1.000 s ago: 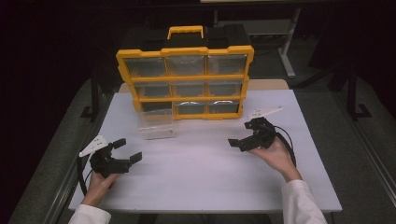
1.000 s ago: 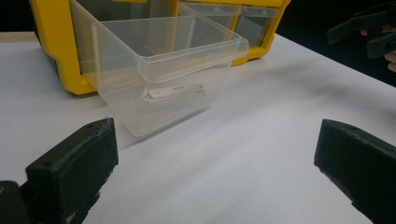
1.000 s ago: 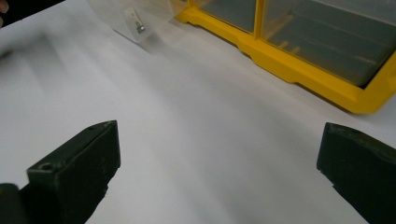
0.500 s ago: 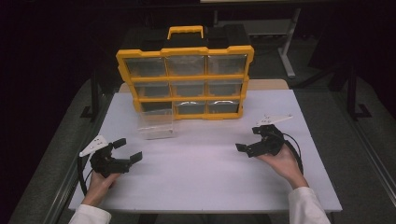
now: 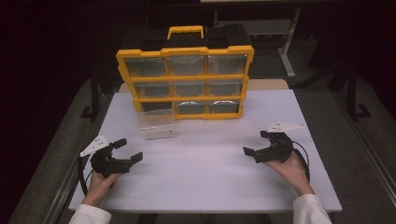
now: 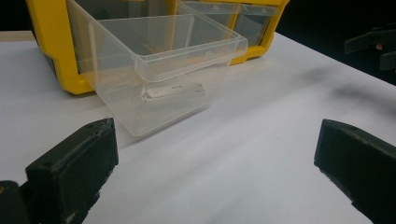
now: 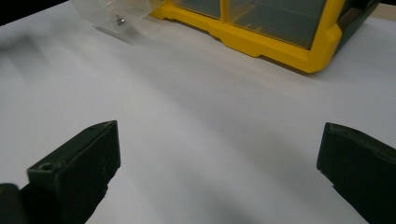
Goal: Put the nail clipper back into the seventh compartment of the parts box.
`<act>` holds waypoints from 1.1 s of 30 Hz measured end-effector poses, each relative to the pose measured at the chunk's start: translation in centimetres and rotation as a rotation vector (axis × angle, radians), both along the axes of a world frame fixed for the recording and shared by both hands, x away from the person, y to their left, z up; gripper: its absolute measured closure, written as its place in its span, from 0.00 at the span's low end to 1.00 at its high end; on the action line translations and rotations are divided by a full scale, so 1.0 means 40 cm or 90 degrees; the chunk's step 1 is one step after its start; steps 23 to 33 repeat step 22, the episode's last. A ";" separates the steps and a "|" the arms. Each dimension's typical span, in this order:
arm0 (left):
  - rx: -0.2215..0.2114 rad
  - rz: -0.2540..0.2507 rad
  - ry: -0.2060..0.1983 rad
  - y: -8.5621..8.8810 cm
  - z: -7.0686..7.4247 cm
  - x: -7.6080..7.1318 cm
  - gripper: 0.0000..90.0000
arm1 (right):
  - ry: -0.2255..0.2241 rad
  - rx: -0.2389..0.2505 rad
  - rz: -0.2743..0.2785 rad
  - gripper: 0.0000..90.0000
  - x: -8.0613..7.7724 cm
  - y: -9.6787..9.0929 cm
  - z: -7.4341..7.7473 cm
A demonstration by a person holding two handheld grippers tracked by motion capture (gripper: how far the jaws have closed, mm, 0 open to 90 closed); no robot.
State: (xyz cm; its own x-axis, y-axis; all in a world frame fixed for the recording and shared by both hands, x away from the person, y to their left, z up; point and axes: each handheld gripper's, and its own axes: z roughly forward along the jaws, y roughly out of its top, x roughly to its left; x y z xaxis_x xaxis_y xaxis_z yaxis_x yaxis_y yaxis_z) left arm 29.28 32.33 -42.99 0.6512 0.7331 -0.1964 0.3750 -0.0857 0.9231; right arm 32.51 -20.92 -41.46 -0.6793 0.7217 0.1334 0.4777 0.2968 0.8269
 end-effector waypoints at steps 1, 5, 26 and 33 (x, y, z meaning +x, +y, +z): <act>0.000 0.000 0.000 0.000 0.000 0.000 0.00 | -0.003 0.001 -0.004 0.00 -0.002 -0.004 0.000; -0.002 0.002 0.000 0.002 0.001 -0.001 0.00 | -0.014 0.007 -0.014 0.00 -0.012 -0.016 0.000; -0.002 0.003 -0.002 0.005 0.002 -0.002 0.00 | -0.062 0.046 -0.055 0.00 -0.053 -0.063 0.007; -0.002 0.003 -0.002 0.005 0.002 -0.002 0.00 | -0.062 0.046 -0.055 0.00 -0.053 -0.063 0.007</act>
